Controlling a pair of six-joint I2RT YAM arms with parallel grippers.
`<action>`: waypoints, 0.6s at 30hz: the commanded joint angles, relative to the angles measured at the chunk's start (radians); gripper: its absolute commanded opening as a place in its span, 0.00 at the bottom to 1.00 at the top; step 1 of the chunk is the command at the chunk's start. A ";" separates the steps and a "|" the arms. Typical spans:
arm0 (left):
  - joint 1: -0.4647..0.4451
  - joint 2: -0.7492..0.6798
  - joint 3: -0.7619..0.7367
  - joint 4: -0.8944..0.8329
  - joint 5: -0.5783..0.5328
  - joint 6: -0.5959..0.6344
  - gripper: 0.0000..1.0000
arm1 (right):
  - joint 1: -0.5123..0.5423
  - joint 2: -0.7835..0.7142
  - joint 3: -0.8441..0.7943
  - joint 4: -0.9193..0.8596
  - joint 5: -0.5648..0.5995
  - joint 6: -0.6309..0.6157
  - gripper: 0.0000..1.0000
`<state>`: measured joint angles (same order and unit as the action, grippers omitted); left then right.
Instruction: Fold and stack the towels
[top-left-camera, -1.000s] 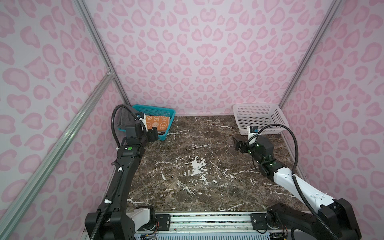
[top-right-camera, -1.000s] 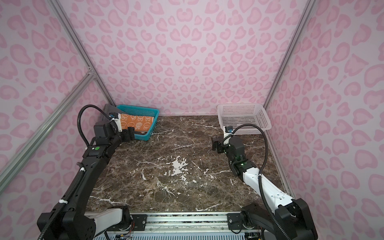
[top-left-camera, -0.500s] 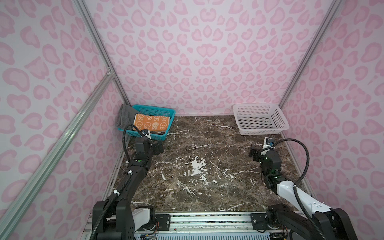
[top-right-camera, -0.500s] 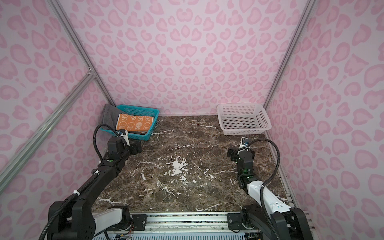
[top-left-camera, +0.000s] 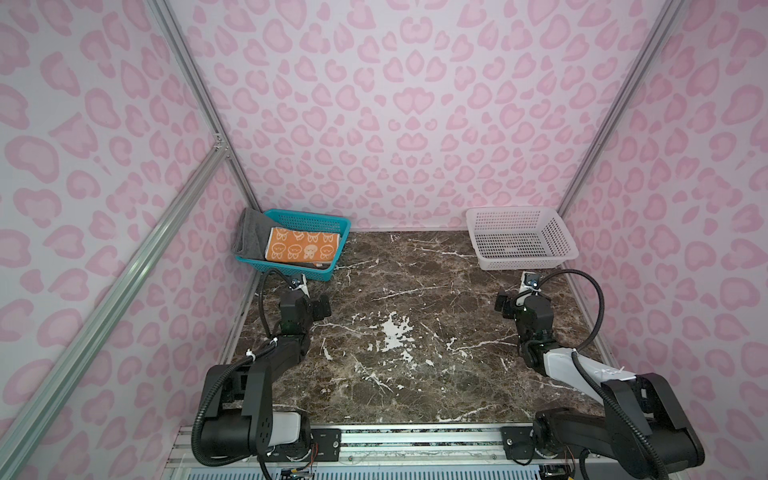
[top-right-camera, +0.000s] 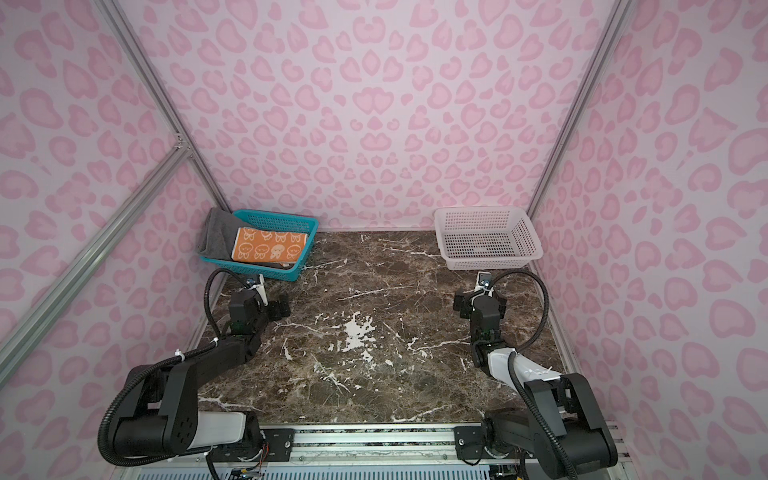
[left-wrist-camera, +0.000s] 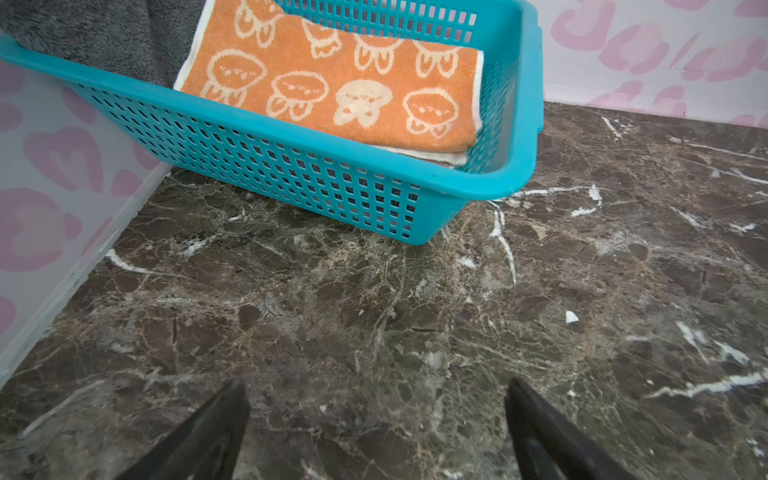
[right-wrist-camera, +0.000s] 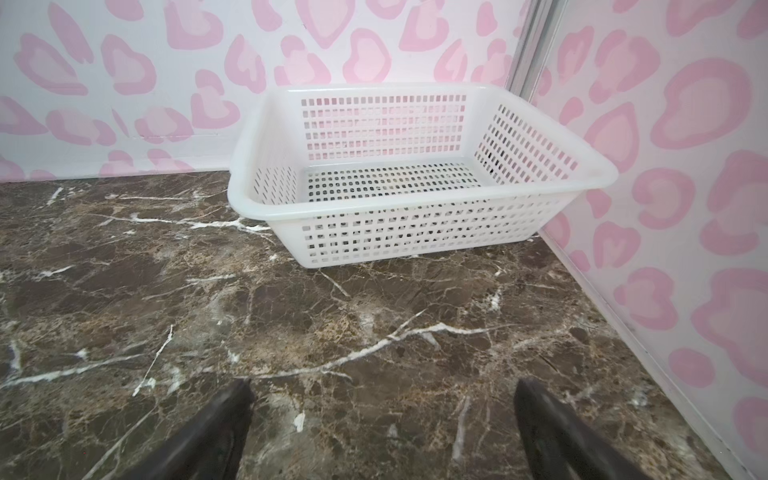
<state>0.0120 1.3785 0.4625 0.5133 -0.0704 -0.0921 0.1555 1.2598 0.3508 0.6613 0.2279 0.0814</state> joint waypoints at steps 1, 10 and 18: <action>0.001 0.018 -0.004 0.154 0.032 0.045 0.97 | 0.000 -0.005 -0.027 0.057 -0.014 -0.033 1.00; 0.011 0.075 -0.064 0.321 0.024 0.047 0.97 | -0.031 0.104 -0.081 0.294 0.011 -0.140 1.00; 0.017 0.078 -0.062 0.323 0.029 0.041 0.97 | -0.054 0.277 -0.078 0.438 -0.013 -0.126 1.00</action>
<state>0.0269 1.4502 0.4004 0.7834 -0.0483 -0.0517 0.1101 1.5074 0.2760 0.9871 0.2405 -0.0444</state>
